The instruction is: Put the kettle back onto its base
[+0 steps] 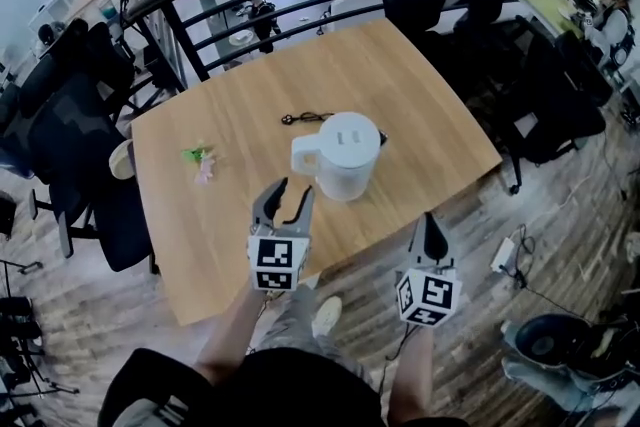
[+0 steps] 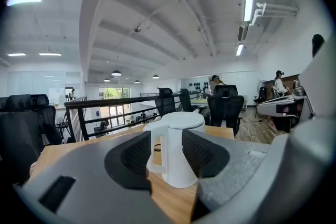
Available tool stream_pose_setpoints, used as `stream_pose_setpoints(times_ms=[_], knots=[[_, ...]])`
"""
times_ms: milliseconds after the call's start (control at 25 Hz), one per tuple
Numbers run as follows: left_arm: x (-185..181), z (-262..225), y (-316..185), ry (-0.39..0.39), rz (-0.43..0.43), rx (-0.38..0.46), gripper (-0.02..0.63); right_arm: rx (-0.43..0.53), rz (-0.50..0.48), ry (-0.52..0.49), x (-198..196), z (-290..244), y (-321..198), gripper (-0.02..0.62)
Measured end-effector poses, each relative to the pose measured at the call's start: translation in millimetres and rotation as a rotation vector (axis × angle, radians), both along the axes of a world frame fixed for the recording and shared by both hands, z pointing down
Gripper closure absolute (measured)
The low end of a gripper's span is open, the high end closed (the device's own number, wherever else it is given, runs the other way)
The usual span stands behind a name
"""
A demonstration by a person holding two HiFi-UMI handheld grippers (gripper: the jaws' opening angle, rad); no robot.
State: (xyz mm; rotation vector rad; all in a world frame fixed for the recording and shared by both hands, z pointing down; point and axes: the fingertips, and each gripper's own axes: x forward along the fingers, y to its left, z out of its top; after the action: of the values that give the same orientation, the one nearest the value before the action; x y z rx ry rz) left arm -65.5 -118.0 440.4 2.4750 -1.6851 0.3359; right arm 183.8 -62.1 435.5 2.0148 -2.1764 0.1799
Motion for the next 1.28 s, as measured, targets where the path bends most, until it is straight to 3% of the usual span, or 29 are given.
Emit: stream_pose_setpoints(times_ms=[480, 1280], knots=[[6.9, -39.8, 63.9, -0.008, 0.049, 0.041, 0.460, 0.051, -0.050, -0.012, -21.0, -34.2, 45.1, 0.597], [18.7, -49.4, 126.5, 0.008, 0.088, 0.034, 0.569, 0.070, -0.123, -0.023, -54.2, -46.2, 86.1, 0.597]])
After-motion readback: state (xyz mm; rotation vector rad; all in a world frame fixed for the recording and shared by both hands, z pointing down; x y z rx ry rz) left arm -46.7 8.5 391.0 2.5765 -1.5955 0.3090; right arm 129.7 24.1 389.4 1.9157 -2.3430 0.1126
